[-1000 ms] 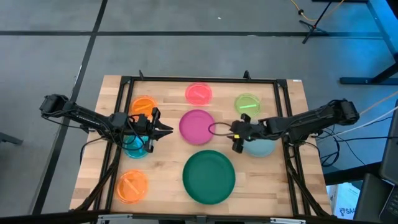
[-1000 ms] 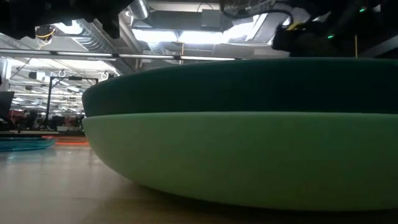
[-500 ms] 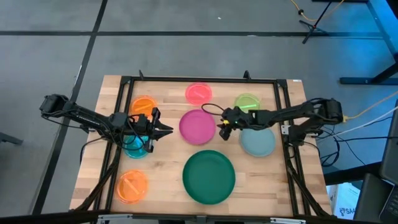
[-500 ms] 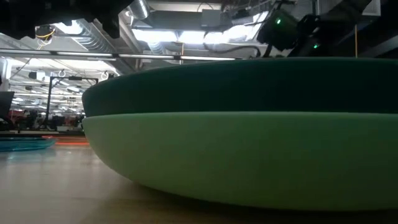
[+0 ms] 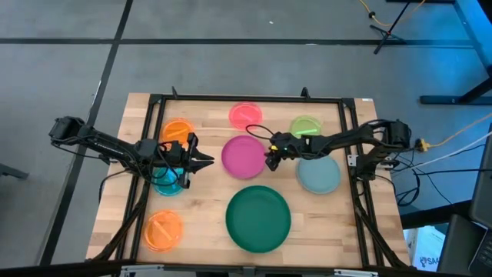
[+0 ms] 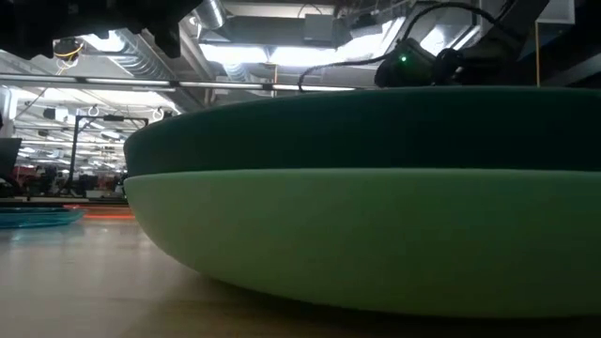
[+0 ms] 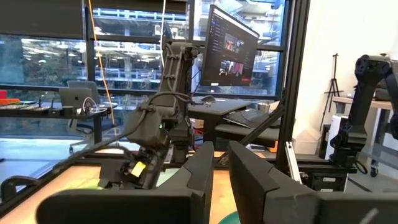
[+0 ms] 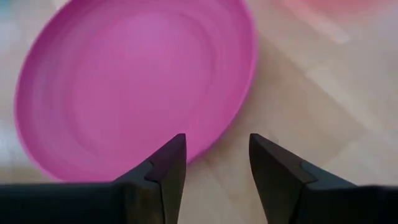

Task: Stack plastic plates
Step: Stack the pink plate on top of the dark green plate

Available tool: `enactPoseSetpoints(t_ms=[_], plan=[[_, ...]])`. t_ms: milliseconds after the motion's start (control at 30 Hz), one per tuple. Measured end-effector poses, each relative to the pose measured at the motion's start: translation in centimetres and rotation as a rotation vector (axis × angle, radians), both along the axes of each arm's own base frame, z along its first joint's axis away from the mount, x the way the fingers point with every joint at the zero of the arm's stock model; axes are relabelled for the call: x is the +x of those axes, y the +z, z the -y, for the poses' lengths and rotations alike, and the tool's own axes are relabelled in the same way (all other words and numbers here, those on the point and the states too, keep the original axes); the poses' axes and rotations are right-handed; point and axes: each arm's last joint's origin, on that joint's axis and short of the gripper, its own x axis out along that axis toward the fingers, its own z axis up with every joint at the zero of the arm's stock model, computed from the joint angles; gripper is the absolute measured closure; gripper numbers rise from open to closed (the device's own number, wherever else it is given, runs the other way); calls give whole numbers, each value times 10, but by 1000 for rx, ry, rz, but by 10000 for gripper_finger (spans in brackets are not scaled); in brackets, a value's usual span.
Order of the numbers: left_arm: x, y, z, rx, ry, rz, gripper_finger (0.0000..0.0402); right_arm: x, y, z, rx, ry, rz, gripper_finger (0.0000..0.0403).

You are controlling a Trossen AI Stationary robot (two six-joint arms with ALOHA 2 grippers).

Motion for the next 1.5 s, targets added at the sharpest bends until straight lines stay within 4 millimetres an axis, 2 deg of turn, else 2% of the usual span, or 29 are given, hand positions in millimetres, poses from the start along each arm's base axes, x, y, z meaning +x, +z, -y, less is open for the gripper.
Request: enactPoseSetpoints(t_ms=[233,400,633,900,1200,1367,1500], plan=[[0,0,0,0,0,0,359,17,-11,1,48,15,-22,237],[0,0,0,0,0,-1,359,22,-15,1,54,29,-35,243],[0,0,0,1,0,-1,359,22,-15,1,61,37,-37,315],[0,0,0,0,0,-1,359,21,-14,6,-19,-18,-44,395],[0,0,0,0,0,-1,359,22,-11,13,-134,-56,-37,398],[0,0,0,0,0,-1,359,21,3,17,-160,-50,-14,398],[0,0,0,1,0,-4,359,17,21,18,-195,-50,22,401]])
